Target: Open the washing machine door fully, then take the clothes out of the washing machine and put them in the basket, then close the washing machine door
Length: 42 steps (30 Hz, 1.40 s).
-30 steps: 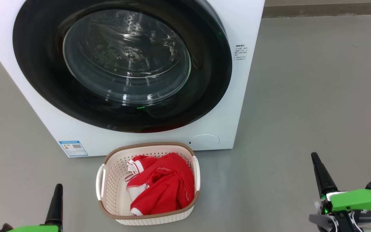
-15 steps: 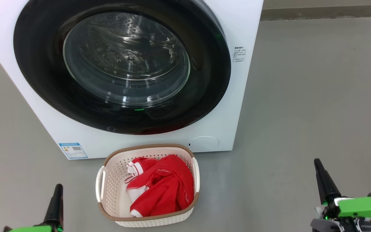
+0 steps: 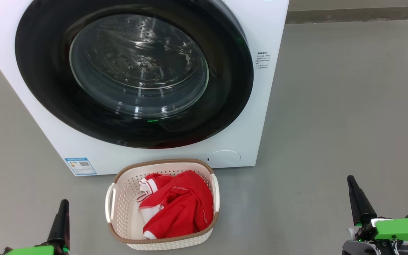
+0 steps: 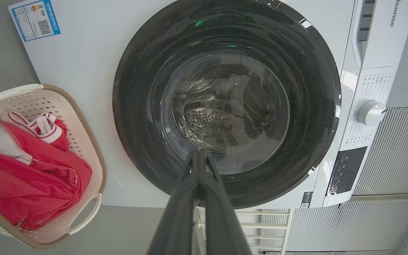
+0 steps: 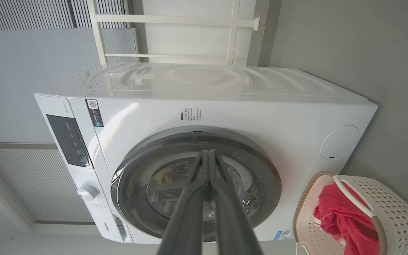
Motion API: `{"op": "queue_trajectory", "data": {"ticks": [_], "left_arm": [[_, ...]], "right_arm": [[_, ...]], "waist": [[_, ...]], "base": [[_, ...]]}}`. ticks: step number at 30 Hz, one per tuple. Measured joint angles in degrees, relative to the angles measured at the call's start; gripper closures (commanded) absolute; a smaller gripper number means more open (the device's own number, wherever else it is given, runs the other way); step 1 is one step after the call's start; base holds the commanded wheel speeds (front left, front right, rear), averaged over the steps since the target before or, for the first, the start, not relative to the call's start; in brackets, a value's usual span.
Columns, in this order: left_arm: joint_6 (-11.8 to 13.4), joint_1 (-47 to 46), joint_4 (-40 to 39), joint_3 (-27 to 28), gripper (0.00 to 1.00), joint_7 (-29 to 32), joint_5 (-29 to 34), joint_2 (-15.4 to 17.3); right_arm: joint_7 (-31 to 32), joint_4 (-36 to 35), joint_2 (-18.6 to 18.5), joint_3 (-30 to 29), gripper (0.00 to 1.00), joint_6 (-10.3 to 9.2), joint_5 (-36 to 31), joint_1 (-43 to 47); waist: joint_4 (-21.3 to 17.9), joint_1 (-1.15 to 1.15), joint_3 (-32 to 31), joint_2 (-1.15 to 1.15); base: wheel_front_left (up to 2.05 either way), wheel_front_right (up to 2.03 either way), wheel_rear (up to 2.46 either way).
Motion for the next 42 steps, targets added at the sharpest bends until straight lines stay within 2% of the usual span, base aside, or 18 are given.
{"op": "queue_trajectory", "data": {"ticks": [42], "left_arm": [[0.0,0.0,0.0,0.0,1.0,0.0,0.0,0.0]], "right_arm": [[0.0,0.0,0.1,-0.1,1.0,-0.14,0.0,0.0]], "waist": [[0.0,0.0,0.0,0.0]], "base": [[0.0,0.0,0.0]]}}
